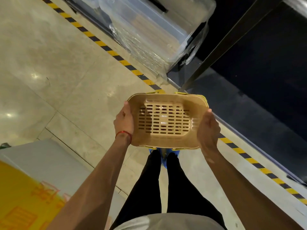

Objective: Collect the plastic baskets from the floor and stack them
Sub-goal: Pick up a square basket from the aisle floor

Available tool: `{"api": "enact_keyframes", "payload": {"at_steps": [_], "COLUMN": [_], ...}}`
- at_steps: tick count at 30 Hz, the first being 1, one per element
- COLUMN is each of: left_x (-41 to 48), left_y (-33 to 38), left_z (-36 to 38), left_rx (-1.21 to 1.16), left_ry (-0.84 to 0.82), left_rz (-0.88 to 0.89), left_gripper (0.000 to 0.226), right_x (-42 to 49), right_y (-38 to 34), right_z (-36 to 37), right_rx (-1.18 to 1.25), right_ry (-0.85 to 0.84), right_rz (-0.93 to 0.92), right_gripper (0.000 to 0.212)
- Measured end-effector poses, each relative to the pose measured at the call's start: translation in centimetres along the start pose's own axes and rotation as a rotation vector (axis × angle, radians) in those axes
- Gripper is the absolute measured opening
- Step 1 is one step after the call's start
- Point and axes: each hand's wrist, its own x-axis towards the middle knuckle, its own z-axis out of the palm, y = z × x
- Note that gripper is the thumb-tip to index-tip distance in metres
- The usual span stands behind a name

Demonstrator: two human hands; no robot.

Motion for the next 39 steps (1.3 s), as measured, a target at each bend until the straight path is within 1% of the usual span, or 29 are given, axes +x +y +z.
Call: {"api": "enact_keyframes", "payload": {"at_steps": [2,6,8,10,13,16,19,21,22,23,26,27,29,30,32,35,37,39], "left_x": [0.8,2.4,3.2,3.9,4.2,3.7,2.4,0.7,-0.4,-1.7,-5.4,-6.4,-8.5,-9.5,-11.1,-13.0,-13.9,-14.7], "left_y": [-0.9,-2.3,-2.9,-3.4,-3.7,-3.6,-3.5,-3.8,-3.9,-4.1,-4.5,-4.5,-4.4,-4.2,-3.6,-2.6,-2.0,-1.6], "left_z": [0.8,2.6,3.4,3.9,4.0,3.6,2.8,2.1,1.6,1.2,-0.3,-0.8,-1.4,-1.8,-2.3,-3.0,-3.1,-3.0], "left_rx": [0.009,0.023,0.013,-0.006,-0.018,-0.023,0.002,0.028,0.049,0.083,0.245,0.296,0.369,0.399,0.472,0.577,0.666,0.791], "left_ry": [0.008,-0.016,-0.026,-0.028,-0.035,-0.068,-0.072,-0.058,-0.048,-0.034,-0.009,-0.017,-0.062,-0.089,-0.137,-0.234,-0.325,-0.417], "left_rz": [-0.010,-0.039,-0.061,-0.057,-0.049,-0.054,-0.035,0.027,0.064,0.102,0.286,0.356,0.485,0.549,0.668,0.847,0.971,1.054], "left_gripper": [0.065,0.071,0.071,0.065,0.060,0.061,0.060,0.055,0.055,0.056,0.053,0.051,0.046,0.042,0.038,0.045,0.047,0.047], "right_x": [0.5,2.1,2.9,3.6,3.8,3.4,2.0,0.5,-0.4,-1.4,-4.8,-6.0,-8.1,-9.2,-10.9,-13.5,-15.1,-16.7], "right_y": [1.2,3.9,5.1,5.7,5.8,5.4,4.7,4.3,4.2,4.1,3.5,3.3,3.3,3.4,4.0,4.1,4.1,4.3], "right_z": [0.7,2.0,2.5,3.1,3.3,2.6,1.5,0.7,0.2,-0.3,-2.4,-3.2,-4.7,-5.3,-6.3,-7.9,-8.9,-9.8], "right_rx": [-0.045,-0.074,-0.083,-0.103,-0.135,-0.114,-0.122,-0.166,-0.171,-0.165,-0.111,-0.122,-0.179,-0.223,-0.356,-0.512,-0.518,-0.479], "right_ry": [0.000,-0.008,-0.007,-0.004,0.041,-0.017,-0.081,-0.078,-0.066,-0.055,-0.035,-0.029,-0.039,-0.055,-0.090,-0.123,-0.107,-0.053], "right_rz": [-0.030,-0.007,0.009,0.013,0.010,0.028,0.048,0.025,0.000,-0.019,-0.115,-0.185,-0.282,-0.295,-0.314,-0.315,-0.305,-0.269], "right_gripper": [0.040,0.035,0.030,0.027,0.032,0.035,0.045,0.050,0.049,0.044,0.019,0.020,0.023,0.022,0.031,0.039,0.041,0.040]}}
